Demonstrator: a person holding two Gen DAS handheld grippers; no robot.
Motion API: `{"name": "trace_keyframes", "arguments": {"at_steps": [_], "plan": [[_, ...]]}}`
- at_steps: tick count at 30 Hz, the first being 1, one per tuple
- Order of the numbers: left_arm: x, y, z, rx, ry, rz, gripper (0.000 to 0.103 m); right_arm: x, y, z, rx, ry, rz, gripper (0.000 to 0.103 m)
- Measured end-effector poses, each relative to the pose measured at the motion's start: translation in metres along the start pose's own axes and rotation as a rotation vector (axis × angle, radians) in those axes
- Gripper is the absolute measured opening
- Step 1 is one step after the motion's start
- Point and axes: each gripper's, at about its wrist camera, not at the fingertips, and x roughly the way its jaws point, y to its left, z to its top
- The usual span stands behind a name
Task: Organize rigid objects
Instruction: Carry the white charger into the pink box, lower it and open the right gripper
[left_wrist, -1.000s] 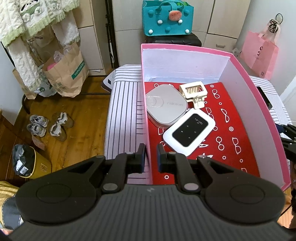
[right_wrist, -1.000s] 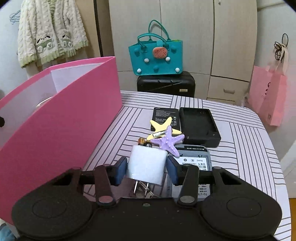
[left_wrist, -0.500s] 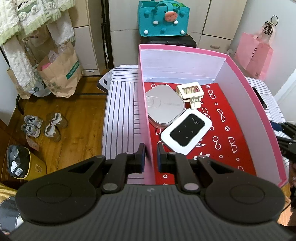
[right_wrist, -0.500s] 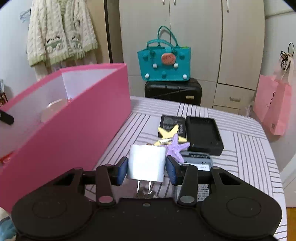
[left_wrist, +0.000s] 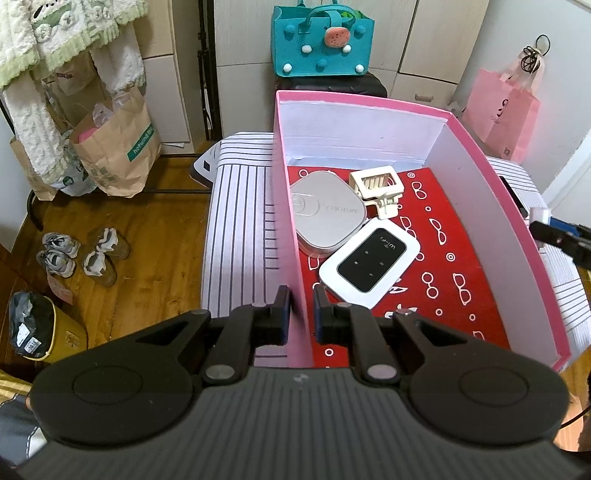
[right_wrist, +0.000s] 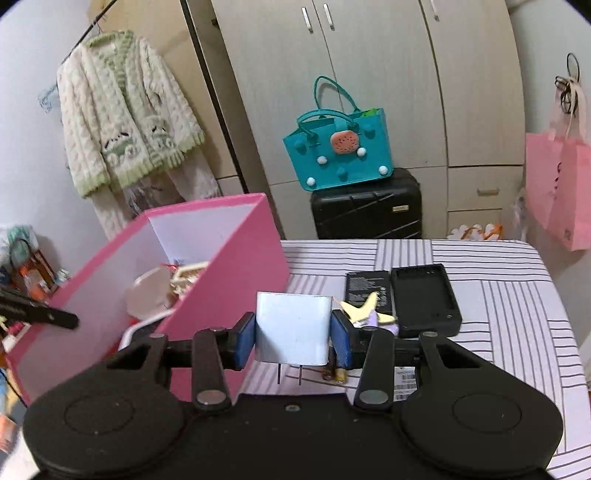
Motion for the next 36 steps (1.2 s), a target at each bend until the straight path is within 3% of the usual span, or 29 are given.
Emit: {"name": "trace_keyframes", "arguments": {"at_steps": [6,10,14,22,26,32,36], "plan": [[0.0,0.005,0.001,-0.006,0.002,-0.024,0.012,-0.016,0.015,0.024,-0.012,-0.001,0.11,0.049],[0.0,0.005,0.0,-0.008,-0.002,-0.03,0.012,-0.022,0.046,0.042,-0.103,0.0,0.195,0.049],[0.001,0.006,0.0,-0.009,-0.003,-0.04,0.012,-0.008,0.092,0.045,-0.321,0.001,0.138,0.049],[0.001,0.003,-0.001,0.059,-0.004,-0.042,0.012,0.056,0.137,0.051,-0.587,0.185,0.08,0.048],[0.001,0.003,0.0,0.084,-0.003,-0.047,0.012,0.077,0.149,0.038,-0.788,0.26,-0.017,0.048],[0.001,-0.003,0.002,0.15,0.014,-0.032,0.012,0.102,0.156,0.035,-0.845,0.361,-0.039,0.048],[0.001,-0.008,0.003,0.186,0.023,-0.016,0.012,0.115,0.153,0.038,-0.815,0.413,-0.041,0.048]]}}
